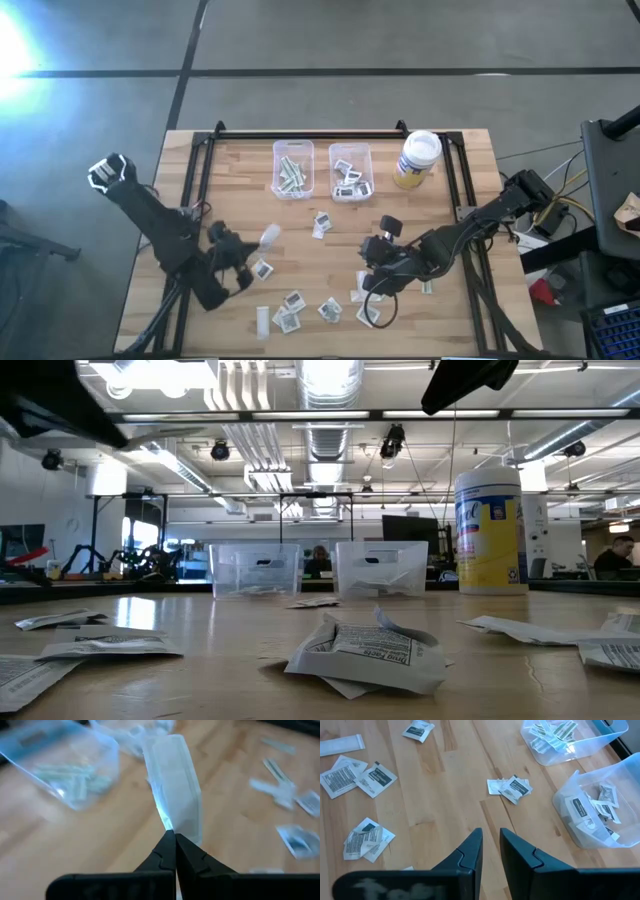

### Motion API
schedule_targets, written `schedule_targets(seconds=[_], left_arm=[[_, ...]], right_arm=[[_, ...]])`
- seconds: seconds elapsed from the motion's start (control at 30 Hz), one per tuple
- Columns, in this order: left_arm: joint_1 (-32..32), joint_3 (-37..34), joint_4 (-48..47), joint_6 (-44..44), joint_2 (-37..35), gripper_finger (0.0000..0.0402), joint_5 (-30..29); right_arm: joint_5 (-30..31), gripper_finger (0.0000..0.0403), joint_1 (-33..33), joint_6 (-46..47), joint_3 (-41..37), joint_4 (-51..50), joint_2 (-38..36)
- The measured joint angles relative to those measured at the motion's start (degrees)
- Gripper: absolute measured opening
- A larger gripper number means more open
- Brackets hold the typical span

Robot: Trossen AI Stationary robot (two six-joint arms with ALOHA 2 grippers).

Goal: Pick & Place First Aid Supplies
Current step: Put the green bandage pack into the left transparent bin

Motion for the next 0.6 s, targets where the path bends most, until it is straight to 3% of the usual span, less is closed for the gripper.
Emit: schedule_targets(seconds=[0.4, 0.6], left_arm=[[22.69, 0.07, 0.83, 17.44, -3.38, 0.0000, -0.46], [34.46, 0.11, 7.20, 28.50, -4.38, 0.0000, 1.42]], right_arm=[[-0.02, 0.0061, 0.00, 0.00, 0.00, 0.10, 0.00], [-0.02, 0.0061, 0.00, 0.00, 0.00, 0.52, 0.00]])
